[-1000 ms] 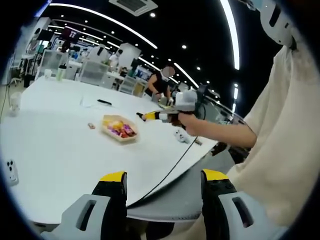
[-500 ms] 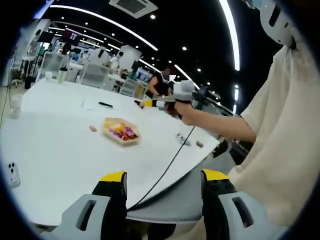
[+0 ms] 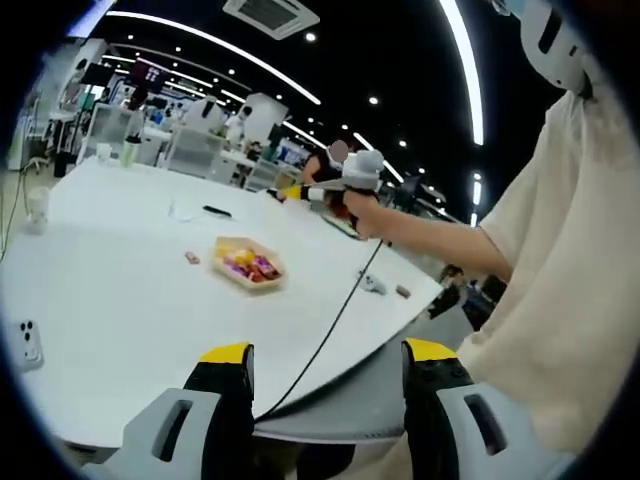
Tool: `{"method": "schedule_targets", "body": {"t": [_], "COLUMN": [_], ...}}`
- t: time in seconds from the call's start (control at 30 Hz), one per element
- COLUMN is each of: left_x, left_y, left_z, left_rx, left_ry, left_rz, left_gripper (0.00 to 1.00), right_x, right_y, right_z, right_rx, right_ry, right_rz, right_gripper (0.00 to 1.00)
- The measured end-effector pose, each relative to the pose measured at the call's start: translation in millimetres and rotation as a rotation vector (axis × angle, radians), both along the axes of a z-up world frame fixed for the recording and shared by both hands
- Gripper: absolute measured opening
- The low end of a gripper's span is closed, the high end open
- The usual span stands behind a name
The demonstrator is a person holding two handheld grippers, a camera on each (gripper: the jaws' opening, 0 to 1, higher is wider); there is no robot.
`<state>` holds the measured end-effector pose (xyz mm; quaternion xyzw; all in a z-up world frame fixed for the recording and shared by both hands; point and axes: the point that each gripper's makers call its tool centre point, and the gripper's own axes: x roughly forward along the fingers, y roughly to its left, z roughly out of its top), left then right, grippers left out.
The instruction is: Place the target food into the container with the food tongs after gripping and lifting it, then release it inside without dropping or visibly crushing the food.
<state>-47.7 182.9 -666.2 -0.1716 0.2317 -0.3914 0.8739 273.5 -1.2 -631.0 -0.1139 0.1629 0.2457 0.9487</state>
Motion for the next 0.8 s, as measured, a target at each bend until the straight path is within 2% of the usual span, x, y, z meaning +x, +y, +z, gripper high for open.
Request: {"method": "schedule_targets", "body": {"t": [0.3, 0.53, 0.8], "left_x": [-0.2, -0.1, 1.3], "left_y": [4, 3, 3], "left_z": [-1.7, -2.3, -1.2], "left_rx": [-0.004, -0.007, -0.012], "left_ry": [0.004, 0.004, -0.003], "left_rz": [0.013, 0.012, 0.013], "left_gripper": [0.59, 0.59, 0.59], "right_x": [14, 15, 9], "right_y": [-8, -14, -11], "right_z": [-2.0, -0.9, 1.1], "right_rx": [0.008, 0.016, 0.047], "right_ry": [-0.009, -0.007, 0.008], "right_rz": [-0.007, -0.019, -0.023], "right_gripper": [0.18, 0.18, 0.23]}}
